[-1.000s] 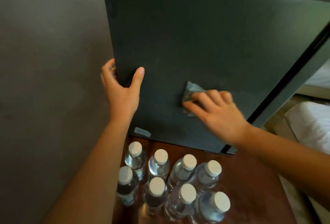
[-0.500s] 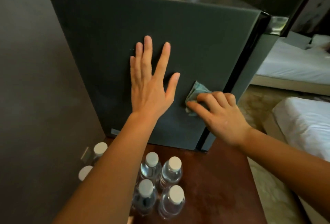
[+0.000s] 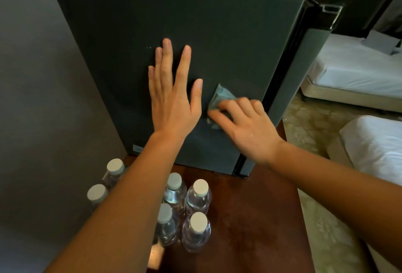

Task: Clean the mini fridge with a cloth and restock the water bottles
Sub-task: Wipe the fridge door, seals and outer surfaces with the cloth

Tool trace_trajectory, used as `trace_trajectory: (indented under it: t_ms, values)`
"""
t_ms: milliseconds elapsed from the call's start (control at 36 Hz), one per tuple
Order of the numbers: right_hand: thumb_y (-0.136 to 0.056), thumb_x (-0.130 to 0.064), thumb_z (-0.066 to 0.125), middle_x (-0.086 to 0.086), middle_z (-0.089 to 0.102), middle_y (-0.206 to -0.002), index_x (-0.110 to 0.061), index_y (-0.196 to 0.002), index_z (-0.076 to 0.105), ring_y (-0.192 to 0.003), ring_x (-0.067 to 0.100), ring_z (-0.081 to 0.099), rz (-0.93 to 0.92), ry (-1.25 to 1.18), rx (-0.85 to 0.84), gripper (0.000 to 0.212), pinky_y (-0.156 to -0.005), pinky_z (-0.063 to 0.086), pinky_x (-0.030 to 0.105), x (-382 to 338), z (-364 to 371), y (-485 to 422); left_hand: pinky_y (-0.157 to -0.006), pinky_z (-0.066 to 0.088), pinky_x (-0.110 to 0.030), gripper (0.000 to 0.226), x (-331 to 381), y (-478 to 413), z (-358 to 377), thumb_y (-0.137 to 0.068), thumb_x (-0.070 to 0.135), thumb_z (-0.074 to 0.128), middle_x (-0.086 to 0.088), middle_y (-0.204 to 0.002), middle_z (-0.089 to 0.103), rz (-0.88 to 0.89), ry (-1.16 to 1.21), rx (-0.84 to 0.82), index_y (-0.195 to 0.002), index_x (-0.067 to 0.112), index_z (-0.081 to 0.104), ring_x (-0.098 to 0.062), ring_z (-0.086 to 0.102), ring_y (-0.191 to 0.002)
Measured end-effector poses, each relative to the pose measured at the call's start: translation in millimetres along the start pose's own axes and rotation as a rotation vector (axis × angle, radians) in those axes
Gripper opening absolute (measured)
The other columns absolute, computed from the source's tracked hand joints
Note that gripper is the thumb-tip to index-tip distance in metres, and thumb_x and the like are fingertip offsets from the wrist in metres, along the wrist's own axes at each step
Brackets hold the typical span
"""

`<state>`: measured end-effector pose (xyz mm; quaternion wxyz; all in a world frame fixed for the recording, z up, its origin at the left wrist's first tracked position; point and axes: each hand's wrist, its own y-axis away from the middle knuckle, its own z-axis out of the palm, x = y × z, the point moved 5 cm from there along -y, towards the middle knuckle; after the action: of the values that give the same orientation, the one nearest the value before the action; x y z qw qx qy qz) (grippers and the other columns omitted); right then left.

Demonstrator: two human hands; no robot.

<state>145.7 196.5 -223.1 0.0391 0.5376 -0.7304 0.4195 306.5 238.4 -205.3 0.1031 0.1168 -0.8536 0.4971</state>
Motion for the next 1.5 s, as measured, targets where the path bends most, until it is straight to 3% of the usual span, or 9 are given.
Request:
trace_trajectory:
  t_ms: [83,222,389,472,556,750,1083,1333,1500]
  values:
    - [-0.098,-0.009,0.054,0.009,0.065,-0.113,-0.015,-0.121,0.066,-0.088,0.032,0.057,0.054,-0.032,0.088,0.026,-0.073,0.038,0.041,-8.4,0.9,-28.9,-0.126,0.015,-0.048,0.058,-6.4,7.0,-2.5,-0.107,0.033,0.042,-0.018,-0.167,0.012,-0.001,0.008,-0.027,-0.16,0.017,0.024,-0.032,0.01,-0.156]
    - [-0.097,-0.013,0.056,0.007,0.065,-0.12,-0.013,-0.12,0.066,-0.097,0.029,0.06,-0.17,0.001,-0.007,0.024,-0.078,0.043,0.039,-42.3,28.7,-27.3,-0.127,0.013,-0.047,0.054,-22.1,23.1,-2.3,-0.108,0.027,0.029,-0.015,-0.169,0.009,-0.11,0.096,-0.076,-0.161,0.017,0.023,-0.029,0.005,-0.157]
    - [-0.105,-0.006,0.028,0.009,0.062,-0.118,-0.014,-0.125,0.063,-0.093,0.032,0.058,-0.1,-0.013,-0.141,0.041,-0.076,0.044,0.042,-24.2,29.1,22.8,-0.125,0.003,-0.027,0.055,-24.9,38.4,2.4,-0.109,0.03,0.031,-0.01,-0.17,0.003,-0.138,0.132,-0.167,-0.162,0.019,0.021,-0.024,0.001,-0.157]
    - [-0.094,-0.006,0.058,0.009,0.058,-0.122,-0.017,-0.131,0.058,-0.097,0.034,0.051,0.031,-0.048,-0.191,0.039,-0.076,0.037,0.042,-9.2,19.8,36.1,-0.123,-0.001,-0.021,0.057,-20.8,47.4,1.8,-0.108,0.032,0.035,-0.006,-0.171,0.001,-0.164,0.136,-0.22,-0.162,0.021,0.019,-0.02,-0.001,-0.157]
    - [-0.096,-0.017,0.067,0.008,0.057,-0.119,-0.02,-0.13,0.06,-0.092,0.033,0.05,0.187,-0.139,-0.192,0.035,-0.071,0.036,0.042,1.9,4.5,33.9,-0.124,0.005,-0.026,0.057,-12.6,53.4,-2.5,-0.107,0.033,0.037,-0.004,-0.171,0.002,-0.198,0.139,-0.272,-0.161,0.022,0.022,-0.019,0.003,-0.157]
    - [-0.102,-0.034,0.056,0.004,0.052,-0.118,-0.023,-0.128,0.061,-0.097,0.027,0.047,0.397,-0.496,-0.16,0.028,-0.076,0.039,0.043,20.3,-26.5,48.9,-0.122,0.026,-0.047,0.054,22.4,57.6,-18.3,-0.106,0.039,0.033,-0.003,-0.167,0.022,-0.258,0.12,-0.391,-0.157,0.022,0.033,-0.023,0.02,-0.152]
    - [-0.098,-0.042,0.058,-0.006,0.044,-0.117,-0.032,-0.126,0.059,-0.112,0.013,0.042,0.733,-1.066,-0.375,0.03,-0.099,0.041,0.035,13.2,-2.0,160.0,-0.118,0.029,-0.04,0.051,125.5,115.5,-14.2,-0.107,0.04,0.03,-0.001,-0.156,0.041,-0.414,0.067,-0.446,-0.15,0.018,0.046,-0.017,0.032,-0.144]
    - [-0.099,-0.041,0.059,-0.005,0.047,-0.115,-0.03,-0.121,0.061,-0.113,0.014,0.046,0.754,-1.179,-0.526,0.025,-0.097,0.036,0.026,-19.8,15.3,239.3,-0.118,0.033,-0.038,0.056,162.1,229.1,5.6,-0.105,0.045,0.026,-0.001,-0.152,0.045,-0.653,0.106,-0.521,-0.148,0.017,0.047,-0.017,0.037,-0.141]
    - [-0.098,-0.051,0.053,-0.003,0.049,-0.128,-0.036,-0.134,0.052,-0.12,0.018,0.043,0.656,-1.144,-0.655,0.038,-0.102,0.039,0.041,-53.0,22.2,254.3,-0.118,0.031,-0.036,0.059,154.9,288.7,6.4,-0.104,0.046,0.024,-0.005,-0.15,0.047,-0.787,0.071,-0.539,-0.147,0.013,0.047,-0.02,0.039,-0.14]
